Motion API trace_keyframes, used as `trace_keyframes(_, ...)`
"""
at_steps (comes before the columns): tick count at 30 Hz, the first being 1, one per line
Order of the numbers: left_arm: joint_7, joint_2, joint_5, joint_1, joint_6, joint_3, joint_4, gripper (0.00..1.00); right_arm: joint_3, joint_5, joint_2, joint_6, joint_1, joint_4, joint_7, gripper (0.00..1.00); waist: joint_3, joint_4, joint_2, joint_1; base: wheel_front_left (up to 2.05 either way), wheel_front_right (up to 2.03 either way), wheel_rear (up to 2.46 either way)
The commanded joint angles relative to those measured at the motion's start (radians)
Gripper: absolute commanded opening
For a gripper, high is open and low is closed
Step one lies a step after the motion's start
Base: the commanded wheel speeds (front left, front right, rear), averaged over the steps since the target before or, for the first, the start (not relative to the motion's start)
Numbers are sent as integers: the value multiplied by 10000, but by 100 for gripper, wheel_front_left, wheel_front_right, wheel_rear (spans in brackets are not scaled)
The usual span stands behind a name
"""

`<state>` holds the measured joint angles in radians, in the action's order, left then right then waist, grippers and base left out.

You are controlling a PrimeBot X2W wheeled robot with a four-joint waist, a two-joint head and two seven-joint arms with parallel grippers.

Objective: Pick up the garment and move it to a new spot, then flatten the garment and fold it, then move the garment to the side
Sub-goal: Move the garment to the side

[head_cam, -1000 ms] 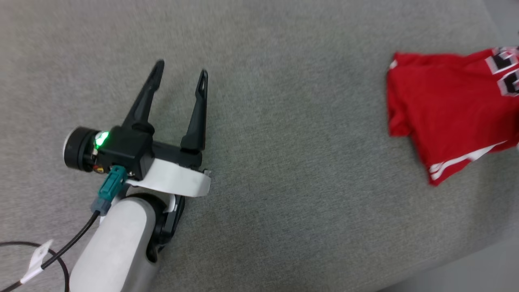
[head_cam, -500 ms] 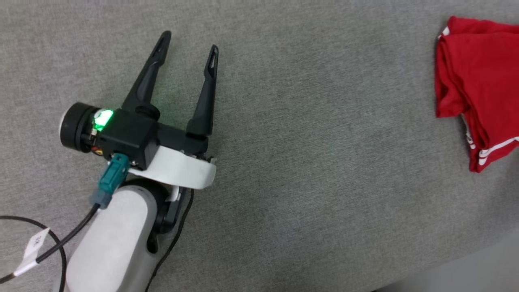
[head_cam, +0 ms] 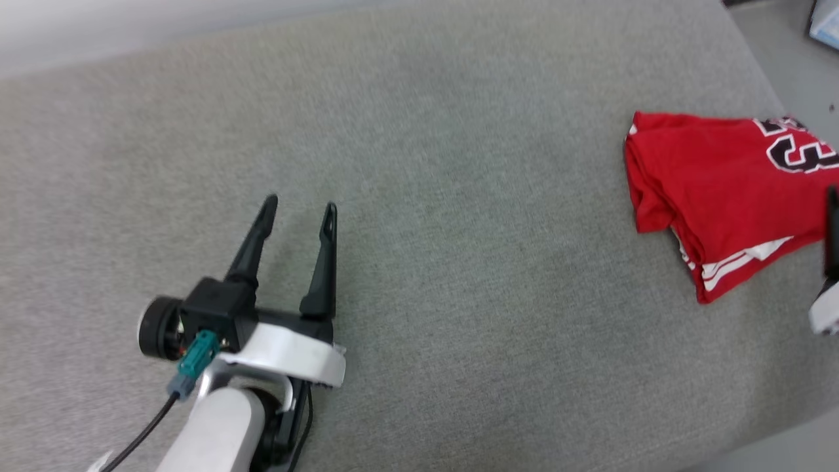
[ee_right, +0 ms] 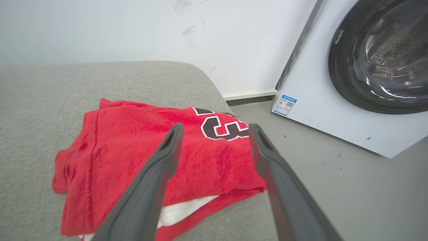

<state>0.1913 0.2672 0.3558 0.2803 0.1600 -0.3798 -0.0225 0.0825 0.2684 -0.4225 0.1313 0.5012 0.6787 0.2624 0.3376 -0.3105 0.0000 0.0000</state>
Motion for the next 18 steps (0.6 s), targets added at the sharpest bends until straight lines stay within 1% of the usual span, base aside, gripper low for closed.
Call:
trace_keyframes(1, 114, -83, 121, -329, 75, 55, 95, 100, -73, 98, 188, -11, -554, -356, 17, 100, -889, 346, 0, 0, 0, 0, 0)
trace_keyframes(5, 296, -130, 291, -833, 210, 197, 323, 100, -207, 220, 716, -9, -1635, -1287, -65, 100, -1402, 808, 0, 0, 0, 0, 0)
trace_keyframes(10, 499, -231, 510, -1332, 374, 440, 628, 100, -512, 328, 1423, -11, -2668, -2414, -459, 100, -1936, 1493, 0, 0, 0, 0, 0)
trace_keyframes(15, 607, -246, 603, -1744, 533, 701, 759, 100, -1111, 398, 1782, -10, -3218, -3576, -830, 100, -2272, 2198, 0, 0, 0, 0, 0)
trace_keyframes(16, 607, -246, 603, -1744, 533, 701, 759, 100, -1111, 398, 1782, -10, -3218, -3576, -830, 100, -2272, 2198, 0, 0, 0, 0, 0)
trace_keyframes(18, 635, -183, 594, -1862, 581, 800, 834, 100, -1225, 241, 1854, -11, -3388, -3979, -965, 100, -2385, 2450, 0, 0, 0, 0, 0)
